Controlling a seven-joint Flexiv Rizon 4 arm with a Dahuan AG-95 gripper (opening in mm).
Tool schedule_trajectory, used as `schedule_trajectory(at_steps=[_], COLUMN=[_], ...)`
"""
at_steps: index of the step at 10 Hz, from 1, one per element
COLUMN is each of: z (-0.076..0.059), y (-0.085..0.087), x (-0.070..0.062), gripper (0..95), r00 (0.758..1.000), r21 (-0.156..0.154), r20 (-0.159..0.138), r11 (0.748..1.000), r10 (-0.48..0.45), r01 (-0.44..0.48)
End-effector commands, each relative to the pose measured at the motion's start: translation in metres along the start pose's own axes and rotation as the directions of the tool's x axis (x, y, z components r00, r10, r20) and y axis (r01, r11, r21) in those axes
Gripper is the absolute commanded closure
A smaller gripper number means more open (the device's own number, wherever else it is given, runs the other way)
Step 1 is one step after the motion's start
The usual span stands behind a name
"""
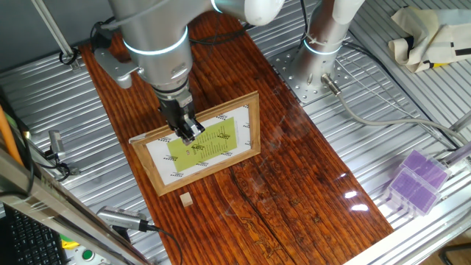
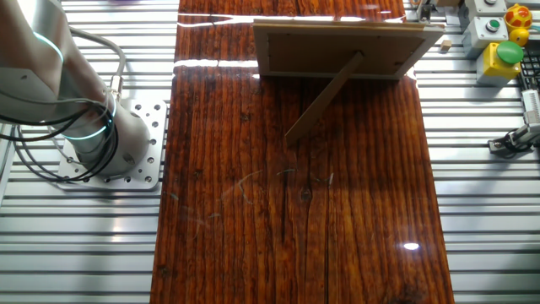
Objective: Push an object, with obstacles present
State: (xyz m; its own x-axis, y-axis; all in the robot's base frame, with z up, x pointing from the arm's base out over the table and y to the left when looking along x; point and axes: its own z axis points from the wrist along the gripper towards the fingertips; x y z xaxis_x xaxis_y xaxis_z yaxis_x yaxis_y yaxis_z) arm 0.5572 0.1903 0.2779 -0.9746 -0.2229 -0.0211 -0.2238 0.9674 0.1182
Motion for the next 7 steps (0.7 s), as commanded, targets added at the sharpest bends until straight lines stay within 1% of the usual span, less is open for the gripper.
schedule_trajectory(at_steps=[1,2,3,4,5,7], z=[0.0,0.001,0.007,0.015,0.031,0.06], y=[-0.001,0.001,0.004,0.007,0.008,0.001], x=[0.001,-0.001,-0.005,-0.011,-0.02,-0.029], gripper=[95.0,95.0,95.0,95.0,95.0,95.0], r00=[1.0,1.0,1.0,1.0,0.999,0.999], r21=[0.004,0.012,0.028,0.043,0.05,0.046], r20=[-0.002,-0.008,-0.013,-0.018,-0.02,-0.013], r11=[1.0,1.0,0.999,0.999,0.998,0.998], r10=[0.007,0.013,0.018,0.023,0.03,0.037], r01=[-0.007,-0.013,-0.017,-0.023,-0.029,-0.036])
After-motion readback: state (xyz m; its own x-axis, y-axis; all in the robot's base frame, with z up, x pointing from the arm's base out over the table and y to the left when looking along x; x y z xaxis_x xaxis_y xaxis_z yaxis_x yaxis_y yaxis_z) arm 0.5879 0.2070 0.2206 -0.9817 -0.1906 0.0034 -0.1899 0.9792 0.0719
